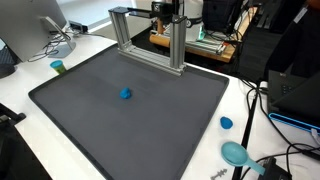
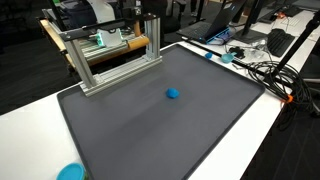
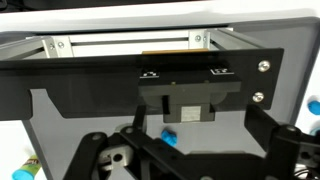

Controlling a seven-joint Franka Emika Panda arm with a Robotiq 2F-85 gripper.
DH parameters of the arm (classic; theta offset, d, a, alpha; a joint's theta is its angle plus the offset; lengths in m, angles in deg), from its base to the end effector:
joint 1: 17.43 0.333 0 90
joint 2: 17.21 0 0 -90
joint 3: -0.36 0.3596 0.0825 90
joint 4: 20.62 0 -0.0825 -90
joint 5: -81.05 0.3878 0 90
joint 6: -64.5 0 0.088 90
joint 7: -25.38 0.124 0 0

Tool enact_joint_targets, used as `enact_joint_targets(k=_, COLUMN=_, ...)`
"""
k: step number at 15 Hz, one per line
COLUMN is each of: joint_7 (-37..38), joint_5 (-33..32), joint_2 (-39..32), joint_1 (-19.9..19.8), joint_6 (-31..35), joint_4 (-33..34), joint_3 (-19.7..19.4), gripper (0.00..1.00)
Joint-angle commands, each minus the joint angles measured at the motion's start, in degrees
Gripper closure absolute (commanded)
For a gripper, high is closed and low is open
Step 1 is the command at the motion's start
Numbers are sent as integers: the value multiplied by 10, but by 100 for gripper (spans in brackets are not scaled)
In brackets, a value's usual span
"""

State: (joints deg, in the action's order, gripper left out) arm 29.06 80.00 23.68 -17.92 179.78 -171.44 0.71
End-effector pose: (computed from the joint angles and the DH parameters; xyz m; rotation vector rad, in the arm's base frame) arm 0.3188 -0.0020 0.4890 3.1186 -0.0950 0.1467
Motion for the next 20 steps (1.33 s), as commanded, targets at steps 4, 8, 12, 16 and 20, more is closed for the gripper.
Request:
enact_joint_targets(k=4, joint_7=18, joint_5=2, joint_2=-4, joint_1=-4, joint_6=34, joint_4=-13, joint_3=11, gripper=0)
enact_joint_targets(k=8, joint_7=38, joint_5=1, joint_2=-22, joint_1=-8, joint_6=50, joint_4=-11, joint_3=18, gripper=0)
enact_joint_targets(k=12, joint_7=51, joint_5=0, joint_2=-40, joint_1=-13, joint_6=57, joint_4=-11, joint_3=17, gripper=0)
enact_joint_targets(k=16, joint_7=51, joint_5=1, joint_2=-57, joint_1=-15, joint_6=66, joint_4=-10, joint_3=14, gripper=0)
enact_joint_targets(k=20, joint_7=43, joint_5=3, joint_2=-59, joint_1=-12, joint_6=58, joint_4=-11, joint_3=11, gripper=0)
